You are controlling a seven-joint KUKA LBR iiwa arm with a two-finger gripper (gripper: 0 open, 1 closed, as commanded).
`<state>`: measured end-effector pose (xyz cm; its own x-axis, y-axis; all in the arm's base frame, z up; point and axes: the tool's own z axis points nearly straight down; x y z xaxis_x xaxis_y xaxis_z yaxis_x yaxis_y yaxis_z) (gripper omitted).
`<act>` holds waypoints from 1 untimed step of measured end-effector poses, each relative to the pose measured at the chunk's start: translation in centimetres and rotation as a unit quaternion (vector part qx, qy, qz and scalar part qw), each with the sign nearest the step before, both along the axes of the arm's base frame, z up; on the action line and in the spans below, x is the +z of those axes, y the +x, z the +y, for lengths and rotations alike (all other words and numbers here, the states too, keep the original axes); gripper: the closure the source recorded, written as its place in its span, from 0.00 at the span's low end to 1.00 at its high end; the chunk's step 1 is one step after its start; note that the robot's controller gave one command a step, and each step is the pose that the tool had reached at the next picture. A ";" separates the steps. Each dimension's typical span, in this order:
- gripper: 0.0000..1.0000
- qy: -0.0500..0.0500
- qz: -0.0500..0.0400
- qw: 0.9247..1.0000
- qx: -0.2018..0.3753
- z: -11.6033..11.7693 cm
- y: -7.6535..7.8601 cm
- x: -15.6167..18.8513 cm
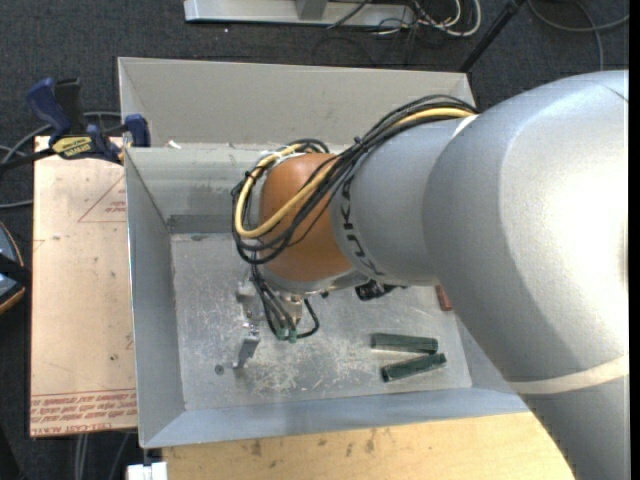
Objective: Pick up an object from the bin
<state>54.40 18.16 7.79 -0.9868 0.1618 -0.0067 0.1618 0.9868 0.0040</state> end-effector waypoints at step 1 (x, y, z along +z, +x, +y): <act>0.00 -0.003 0.004 1.000 0.012 -0.7 -2.3 2.5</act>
Offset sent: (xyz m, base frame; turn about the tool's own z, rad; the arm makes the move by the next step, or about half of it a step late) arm -0.0222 -0.0040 0.0087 -0.1512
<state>52.12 17.47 10.24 -0.9904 0.1379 0.0009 0.1379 0.9904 -0.0025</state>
